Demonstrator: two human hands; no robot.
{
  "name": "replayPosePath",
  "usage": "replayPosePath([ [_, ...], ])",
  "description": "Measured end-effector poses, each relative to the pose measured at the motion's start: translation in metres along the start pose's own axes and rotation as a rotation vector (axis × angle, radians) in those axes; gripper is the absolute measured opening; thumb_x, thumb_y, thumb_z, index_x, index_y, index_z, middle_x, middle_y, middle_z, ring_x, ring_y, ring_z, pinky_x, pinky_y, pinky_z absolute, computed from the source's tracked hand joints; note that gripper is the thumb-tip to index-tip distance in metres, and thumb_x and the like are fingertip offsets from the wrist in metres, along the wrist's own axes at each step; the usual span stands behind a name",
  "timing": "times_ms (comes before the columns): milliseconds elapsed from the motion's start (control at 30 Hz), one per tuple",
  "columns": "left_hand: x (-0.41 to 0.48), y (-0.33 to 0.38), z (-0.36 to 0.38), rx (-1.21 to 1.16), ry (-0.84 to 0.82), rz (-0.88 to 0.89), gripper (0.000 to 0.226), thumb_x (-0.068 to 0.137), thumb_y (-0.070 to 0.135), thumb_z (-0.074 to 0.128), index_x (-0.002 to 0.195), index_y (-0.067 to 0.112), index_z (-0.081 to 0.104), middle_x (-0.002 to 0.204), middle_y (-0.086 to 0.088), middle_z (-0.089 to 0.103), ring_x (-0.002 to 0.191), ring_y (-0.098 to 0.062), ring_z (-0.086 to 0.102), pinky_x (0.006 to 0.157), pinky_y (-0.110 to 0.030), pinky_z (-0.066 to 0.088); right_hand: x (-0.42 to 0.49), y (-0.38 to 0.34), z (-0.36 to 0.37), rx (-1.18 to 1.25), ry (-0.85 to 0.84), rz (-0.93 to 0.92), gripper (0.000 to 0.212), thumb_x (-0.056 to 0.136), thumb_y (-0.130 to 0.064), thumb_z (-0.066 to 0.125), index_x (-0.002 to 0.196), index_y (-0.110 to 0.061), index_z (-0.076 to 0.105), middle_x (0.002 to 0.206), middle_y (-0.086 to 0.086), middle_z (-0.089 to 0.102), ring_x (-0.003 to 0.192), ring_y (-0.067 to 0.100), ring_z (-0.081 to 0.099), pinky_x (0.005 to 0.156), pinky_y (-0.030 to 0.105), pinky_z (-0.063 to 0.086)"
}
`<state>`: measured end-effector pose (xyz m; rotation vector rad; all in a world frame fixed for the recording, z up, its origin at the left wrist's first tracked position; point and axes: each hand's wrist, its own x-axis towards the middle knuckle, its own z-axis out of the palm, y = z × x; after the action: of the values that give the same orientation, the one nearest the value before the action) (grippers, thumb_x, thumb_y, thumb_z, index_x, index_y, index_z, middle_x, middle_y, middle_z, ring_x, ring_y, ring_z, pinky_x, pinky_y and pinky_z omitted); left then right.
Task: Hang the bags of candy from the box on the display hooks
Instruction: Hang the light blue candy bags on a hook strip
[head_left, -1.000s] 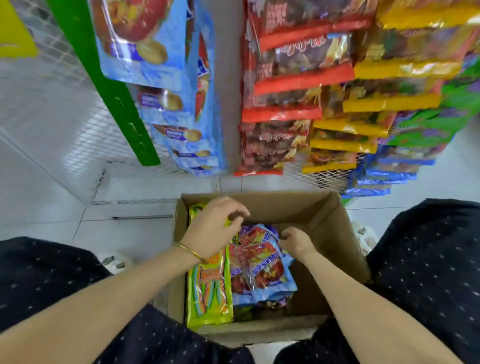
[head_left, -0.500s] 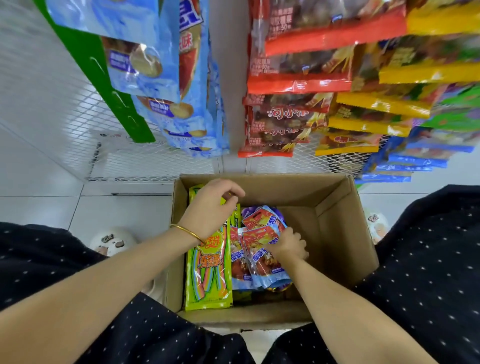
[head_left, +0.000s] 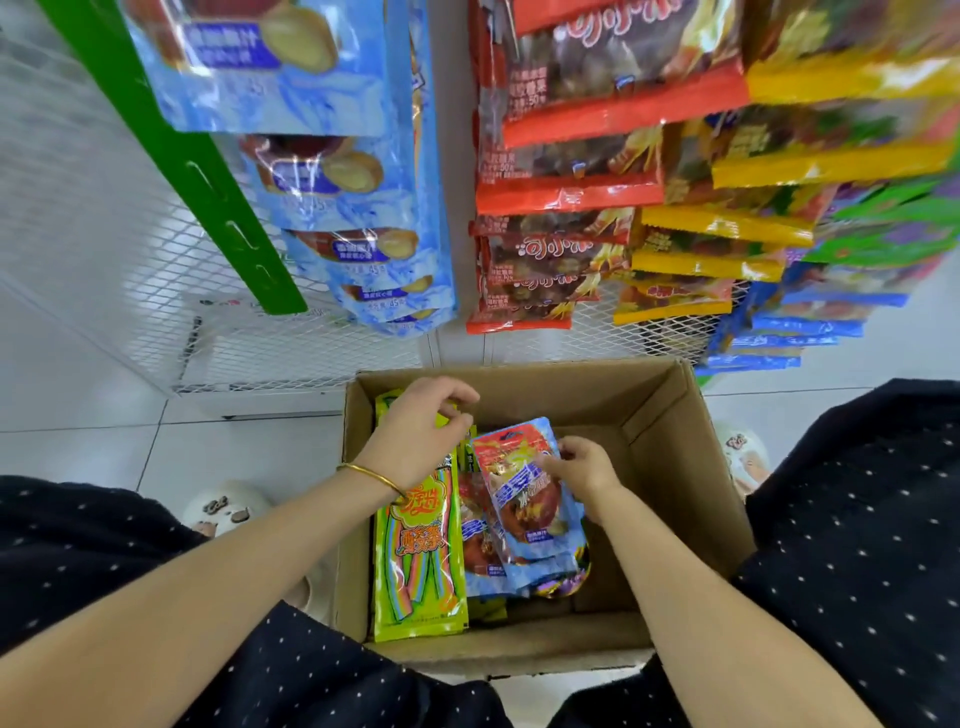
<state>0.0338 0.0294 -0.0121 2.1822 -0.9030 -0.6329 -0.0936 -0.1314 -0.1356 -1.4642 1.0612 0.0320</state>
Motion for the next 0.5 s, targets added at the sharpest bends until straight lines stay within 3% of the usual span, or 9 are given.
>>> replayPosePath([
  [67, 0.000, 0.004, 0.000, 0.042, -0.039, -0.035, 0.038, 0.086, 0.017, 0.061, 0.123, 0.018, 0.052, 0.124, -0.003, 0.050, 0.113, -0.013, 0.051, 0.096, -0.032, 0.044, -0.012, -0.025, -0.012, 0.114, -0.110, -0.060, 0.014, 0.081, -0.006, 0.069, 0.083, -0.002, 0.055, 0.073, 0.011, 0.061, 0.052, 0.009, 0.060, 0.049, 0.022, 0.049],
  [133, -0.001, 0.010, -0.002, 0.061, -0.042, -0.041, 0.052, 0.085, 0.021, 0.064, 0.132, 0.015, 0.044, 0.131, -0.005, 0.047, 0.120, -0.016, 0.046, 0.102, -0.033, 0.039, -0.029, -0.050, -0.022, 0.135, -0.194, -0.152, 0.011, 0.083, -0.007, 0.067, 0.081, -0.003, 0.057, 0.080, 0.014, 0.066, 0.065, 0.018, 0.064, 0.060, 0.028, 0.054],
  [200, -0.002, 0.021, -0.006, 0.008, -0.005, -0.018, 0.043, 0.085, 0.017, 0.064, 0.125, 0.013, 0.051, 0.120, -0.006, 0.056, 0.105, -0.013, 0.054, 0.090, -0.024, 0.043, -0.047, -0.073, -0.029, 0.148, -0.215, -0.253, 0.011, 0.083, -0.005, 0.065, 0.077, -0.007, 0.057, 0.080, 0.011, 0.066, 0.070, 0.020, 0.063, 0.065, 0.029, 0.053],
  [267, -0.006, 0.034, -0.014, -0.046, 0.062, 0.026, 0.015, 0.087, 0.012, 0.061, 0.101, 0.017, 0.061, 0.094, -0.004, 0.062, 0.074, -0.007, 0.056, 0.066, -0.014, 0.043, -0.067, -0.093, -0.032, 0.159, -0.153, -0.380, 0.016, 0.082, -0.003, 0.066, 0.075, -0.010, 0.054, 0.076, 0.004, 0.065, 0.070, 0.016, 0.063, 0.066, 0.029, 0.052],
  [333, -0.010, 0.048, -0.027, -0.107, 0.138, 0.067, 0.017, 0.088, 0.008, 0.059, 0.082, 0.025, 0.058, 0.078, 0.000, 0.059, 0.056, -0.004, 0.054, 0.051, -0.012, 0.042, -0.089, -0.112, -0.034, 0.177, -0.067, -0.514, 0.026, 0.081, -0.001, 0.067, 0.079, -0.012, 0.044, 0.070, -0.007, 0.059, 0.065, 0.007, 0.059, 0.061, 0.023, 0.048],
  [433, -0.025, 0.071, -0.053, -0.235, 0.196, 0.112, 0.026, 0.088, 0.002, 0.057, 0.076, 0.026, 0.055, 0.074, -0.001, 0.058, 0.041, -0.006, 0.053, 0.043, -0.013, 0.040, -0.124, -0.139, -0.035, 0.074, 0.017, -0.750, 0.040, 0.079, -0.005, 0.071, 0.081, -0.018, 0.033, 0.074, -0.003, 0.040, 0.066, 0.008, 0.045, 0.058, 0.021, 0.037],
  [500, -0.040, 0.089, -0.075, -0.252, 0.234, 0.148, 0.026, 0.087, 0.001, 0.057, 0.076, 0.024, 0.057, 0.072, 0.001, 0.061, 0.047, -0.010, 0.056, 0.048, -0.017, 0.045, -0.146, -0.159, -0.034, -0.017, 0.007, -0.886, 0.036, 0.080, -0.005, 0.070, 0.081, -0.023, 0.038, 0.076, -0.001, 0.042, 0.068, 0.012, 0.046, 0.060, 0.023, 0.039],
])
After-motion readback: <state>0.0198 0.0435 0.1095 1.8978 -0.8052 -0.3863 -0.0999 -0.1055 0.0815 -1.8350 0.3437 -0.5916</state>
